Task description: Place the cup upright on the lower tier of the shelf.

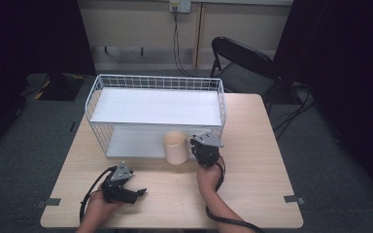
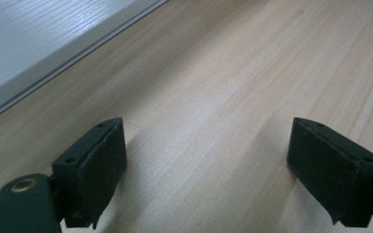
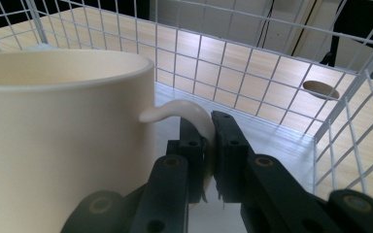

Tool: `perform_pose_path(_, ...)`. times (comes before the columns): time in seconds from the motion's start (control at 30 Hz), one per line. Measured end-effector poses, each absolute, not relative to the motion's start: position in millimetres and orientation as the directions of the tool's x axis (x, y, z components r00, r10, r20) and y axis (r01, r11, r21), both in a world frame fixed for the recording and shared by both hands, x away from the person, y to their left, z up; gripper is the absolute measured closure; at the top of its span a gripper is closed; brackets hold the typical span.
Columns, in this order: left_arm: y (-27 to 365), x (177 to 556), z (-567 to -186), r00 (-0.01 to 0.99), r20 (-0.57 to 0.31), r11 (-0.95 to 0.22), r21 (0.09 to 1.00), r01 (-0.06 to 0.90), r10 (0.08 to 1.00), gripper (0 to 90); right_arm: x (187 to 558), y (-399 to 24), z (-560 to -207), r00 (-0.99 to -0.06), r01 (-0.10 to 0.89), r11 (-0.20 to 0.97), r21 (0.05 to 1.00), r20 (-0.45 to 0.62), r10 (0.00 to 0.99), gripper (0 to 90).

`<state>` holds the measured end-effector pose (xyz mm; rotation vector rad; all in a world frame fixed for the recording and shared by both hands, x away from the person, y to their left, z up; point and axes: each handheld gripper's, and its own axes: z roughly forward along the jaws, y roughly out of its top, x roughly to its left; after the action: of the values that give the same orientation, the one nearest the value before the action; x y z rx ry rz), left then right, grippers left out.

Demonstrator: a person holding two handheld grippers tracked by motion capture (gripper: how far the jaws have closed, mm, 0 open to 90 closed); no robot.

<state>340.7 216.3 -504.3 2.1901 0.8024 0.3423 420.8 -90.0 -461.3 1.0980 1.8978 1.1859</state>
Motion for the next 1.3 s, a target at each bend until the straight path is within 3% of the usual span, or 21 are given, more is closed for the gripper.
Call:
perform_pose_path(0.47, 216.2, 340.5, -504.3, 0.765, -0.01, -0.51, 0.741, 0.438, 0.644, 14.0, 417.5, -101.0, -467.3, -0.475, 0.384, 0.263, 0.885, -0.055, 0.879, 82.1)
perform_pose_path(1.3, 216.0, 340.3, -504.2, 0.764, -0.008, -0.51, 0.74, 0.439, 0.645, 13.9, 420.8, -97.6, -466.3, -0.446, 0.405, 0.242, 0.882, -0.041, 0.894, 83.0)
